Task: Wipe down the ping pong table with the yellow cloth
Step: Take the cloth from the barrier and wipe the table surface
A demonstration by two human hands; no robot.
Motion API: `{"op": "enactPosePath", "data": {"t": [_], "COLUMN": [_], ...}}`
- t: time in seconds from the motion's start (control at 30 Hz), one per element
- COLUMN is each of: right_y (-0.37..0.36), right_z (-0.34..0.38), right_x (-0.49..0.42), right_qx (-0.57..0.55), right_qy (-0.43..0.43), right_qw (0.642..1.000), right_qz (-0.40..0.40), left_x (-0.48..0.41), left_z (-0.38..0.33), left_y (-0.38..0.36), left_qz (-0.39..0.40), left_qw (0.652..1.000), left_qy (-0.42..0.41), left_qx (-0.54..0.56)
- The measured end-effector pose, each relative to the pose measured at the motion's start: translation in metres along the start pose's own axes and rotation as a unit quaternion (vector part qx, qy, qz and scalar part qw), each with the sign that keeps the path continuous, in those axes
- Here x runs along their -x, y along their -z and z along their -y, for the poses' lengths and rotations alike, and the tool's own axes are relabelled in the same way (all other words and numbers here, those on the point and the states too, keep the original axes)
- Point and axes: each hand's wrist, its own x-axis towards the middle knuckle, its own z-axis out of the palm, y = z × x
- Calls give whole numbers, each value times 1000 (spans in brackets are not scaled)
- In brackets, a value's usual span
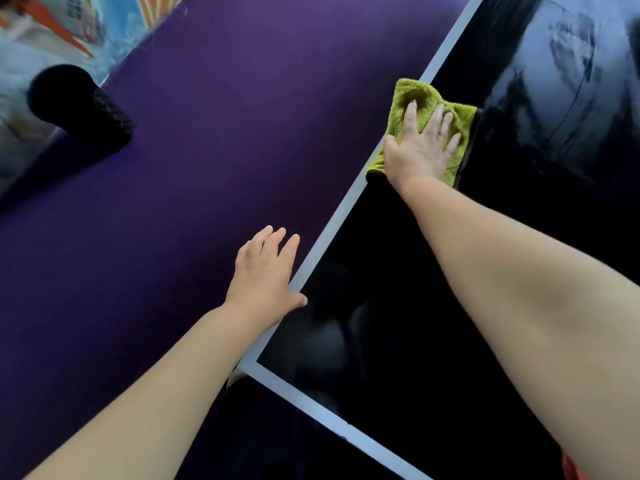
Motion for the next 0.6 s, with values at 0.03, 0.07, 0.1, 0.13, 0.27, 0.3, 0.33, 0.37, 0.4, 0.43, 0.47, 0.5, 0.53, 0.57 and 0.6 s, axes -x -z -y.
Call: {"op": "enactPosePath", "data": {"t": [0.03, 0.07, 0.1, 0.13, 0.27, 0.3, 0.33, 0.37, 0.4, 0.43, 0.47, 0.5, 0.53, 0.57, 0.6], "right_y": [0, 0, -2, -4, -19, -24, -29, -35, -41, -47, -53, -59, -65, -70, -76], "right_z": [-4, -8, -11, -13, -14, -12, -10, -7, -3, 0, 5, 10, 16, 22, 27], "right_x": [5, 11, 19, 29, 82, 98, 115, 132, 150, 168, 185, 203, 220, 237, 254], "right_qx": [7, 17, 27, 36, 76, 84, 91, 96, 101, 105, 108, 110, 111, 111, 108], "right_qy": [28, 55, 80, 101, 159, 170, 179, 186, 193, 199, 207, 214, 220, 225, 228], "right_qw": [1000, 998, 996, 994, 984, 981, 979, 977, 975, 973, 971, 969, 967, 965, 965], "right_qz": [9, 18, 23, 25, 34, 37, 40, 45, 50, 55, 60, 65, 69, 72, 75], "left_x": [4, 8, 11, 15, 32, 37, 42, 46, 51, 56, 62, 68, 74, 80, 87], "left_z": [2, 3, 5, 7, 24, 30, 36, 42, 48, 54, 60, 65, 70, 75, 79], "left_y": [-3, -6, -9, -11, -15, -14, -13, -12, -11, -11, -10, -10, -10, -11, -11], "left_qz": [2, 7, 12, 14, -1, -9, -20, -30, -39, -47, -52, -54, -55, -56, -56], "left_qw": [1000, 1000, 999, 998, 994, 994, 993, 994, 994, 995, 995, 996, 997, 997, 997], "left_qy": [4, 8, 13, 18, 35, 38, 41, 41, 39, 36, 32, 30, 27, 23, 17], "left_qx": [12, 28, 45, 60, 99, 104, 105, 99, 91, 81, 73, 64, 56, 49, 41]}}
